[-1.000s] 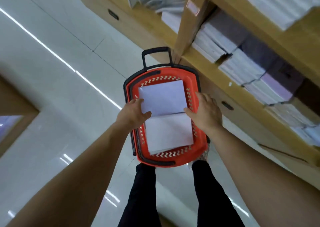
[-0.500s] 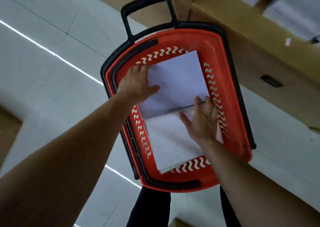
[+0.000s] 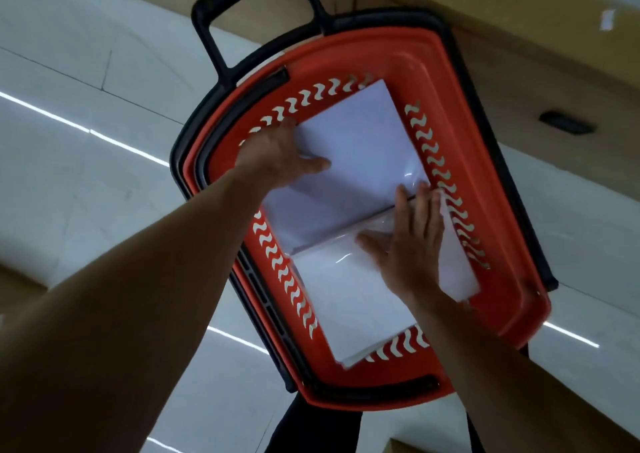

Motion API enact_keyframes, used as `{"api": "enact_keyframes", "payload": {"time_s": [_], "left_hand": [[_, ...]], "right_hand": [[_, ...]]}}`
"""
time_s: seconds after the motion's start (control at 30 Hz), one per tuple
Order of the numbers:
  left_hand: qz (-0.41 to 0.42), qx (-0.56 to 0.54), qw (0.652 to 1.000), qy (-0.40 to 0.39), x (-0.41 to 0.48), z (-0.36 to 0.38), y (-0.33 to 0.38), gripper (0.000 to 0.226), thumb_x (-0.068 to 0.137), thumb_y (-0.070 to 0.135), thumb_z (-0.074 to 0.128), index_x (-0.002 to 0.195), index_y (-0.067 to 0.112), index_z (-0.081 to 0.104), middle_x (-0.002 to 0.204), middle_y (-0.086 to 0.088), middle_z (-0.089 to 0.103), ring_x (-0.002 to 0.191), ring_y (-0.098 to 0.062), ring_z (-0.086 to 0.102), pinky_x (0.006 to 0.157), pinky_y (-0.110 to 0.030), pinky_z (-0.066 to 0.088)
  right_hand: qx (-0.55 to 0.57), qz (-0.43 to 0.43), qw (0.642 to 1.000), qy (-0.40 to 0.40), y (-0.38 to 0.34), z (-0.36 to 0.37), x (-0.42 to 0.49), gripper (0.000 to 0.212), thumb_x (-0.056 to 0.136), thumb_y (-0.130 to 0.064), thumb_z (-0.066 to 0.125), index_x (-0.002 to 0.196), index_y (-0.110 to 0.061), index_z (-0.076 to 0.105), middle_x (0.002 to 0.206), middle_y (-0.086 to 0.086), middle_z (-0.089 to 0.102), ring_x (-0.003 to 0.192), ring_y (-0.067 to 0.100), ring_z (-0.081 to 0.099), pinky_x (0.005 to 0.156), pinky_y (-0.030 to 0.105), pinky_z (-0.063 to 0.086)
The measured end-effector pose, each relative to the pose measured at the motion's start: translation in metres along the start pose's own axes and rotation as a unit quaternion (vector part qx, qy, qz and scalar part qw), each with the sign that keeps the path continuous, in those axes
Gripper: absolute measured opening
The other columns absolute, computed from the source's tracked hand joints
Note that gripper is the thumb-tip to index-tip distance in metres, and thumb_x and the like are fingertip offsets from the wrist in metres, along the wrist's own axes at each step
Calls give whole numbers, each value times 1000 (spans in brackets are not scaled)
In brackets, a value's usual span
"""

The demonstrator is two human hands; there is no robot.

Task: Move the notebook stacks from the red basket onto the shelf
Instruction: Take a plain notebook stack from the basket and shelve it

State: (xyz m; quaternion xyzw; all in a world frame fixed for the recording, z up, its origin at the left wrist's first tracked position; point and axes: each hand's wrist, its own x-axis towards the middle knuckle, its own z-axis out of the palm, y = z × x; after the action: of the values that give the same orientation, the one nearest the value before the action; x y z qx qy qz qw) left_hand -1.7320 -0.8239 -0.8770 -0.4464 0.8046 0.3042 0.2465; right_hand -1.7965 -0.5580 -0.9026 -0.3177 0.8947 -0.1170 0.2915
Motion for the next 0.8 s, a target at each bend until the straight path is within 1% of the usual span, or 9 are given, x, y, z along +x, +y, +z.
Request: {"api": "enact_keyframes", "payload": {"time_s": [0.13,0.2,0.27,0.37,0.47,0.57,0.63,0.7,0.8], "left_hand": [[-3,5,1000,20,-9,3,0,96,75,66,74,149,23,33,141,-4,55,125,-31,56,102,-47,50],[-4,20,999,31,-12,2,3,95,76,67,73,150,22,32,139,-4,55,123,-31,57,101,-45,50],[0,38,999,39,-12,-2,5,99,75,69,72,150,22,30,140,-5,54,125,-31,56,102,-45,49],[3,48,999,21,-9,-7,3,102,73,73,71,151,21,30,142,-7,54,127,-33,56,104,-49,48],[13,69,997,11,-8,-11,5,100,72,77,67,148,21,35,140,-7,56,126,-31,56,104,-48,48],[18,75,997,15,-12,-15,7,92,74,74,69,142,17,44,133,-6,60,119,-29,60,98,-42,51],[28,79,996,18,-16,-17,5,92,75,72,69,144,16,43,137,-8,56,123,-30,57,102,-42,49],[38,79,996,6,-20,-22,3,95,77,68,71,148,16,37,145,-11,49,131,-33,50,107,-43,42],[53,48,997,-27,-20,-30,1,92,78,60,75,150,19,34,146,-9,48,133,-32,49,109,-45,43]], "right_hand": [[8,0,1000,-8,0,-2,2,107,84,-84,42,164,-25,3,170,7,-13,154,24,-23,122,48,-5],[4,2,1000,-13,0,-3,3,109,82,-86,39,164,-24,2,170,7,-14,152,23,-24,121,47,-7],[-3,4,1000,-14,0,-4,3,110,82,-88,35,164,-23,2,170,8,-14,153,25,-23,121,47,-7],[1,-1,1000,-7,1,-2,3,110,82,-88,35,164,-22,5,171,11,-10,155,30,-15,121,51,-2],[0,-6,1000,-5,1,-1,3,109,83,-86,41,164,-21,6,171,11,-9,156,32,-12,121,52,1],[-9,-8,1000,-8,3,-1,2,111,83,-86,43,164,-20,5,170,11,-10,155,31,-15,121,49,-2],[-10,-7,1000,-11,2,-2,2,112,82,-88,39,164,-21,3,170,11,-11,155,29,-17,121,48,-4],[-9,-7,1000,-13,1,-3,2,112,81,-90,32,164,-22,2,170,10,-12,155,29,-17,121,47,-4],[-13,-11,1000,-12,1,-4,2,113,79,-92,27,164,-22,3,170,10,-12,155,29,-16,122,47,-4]]}}
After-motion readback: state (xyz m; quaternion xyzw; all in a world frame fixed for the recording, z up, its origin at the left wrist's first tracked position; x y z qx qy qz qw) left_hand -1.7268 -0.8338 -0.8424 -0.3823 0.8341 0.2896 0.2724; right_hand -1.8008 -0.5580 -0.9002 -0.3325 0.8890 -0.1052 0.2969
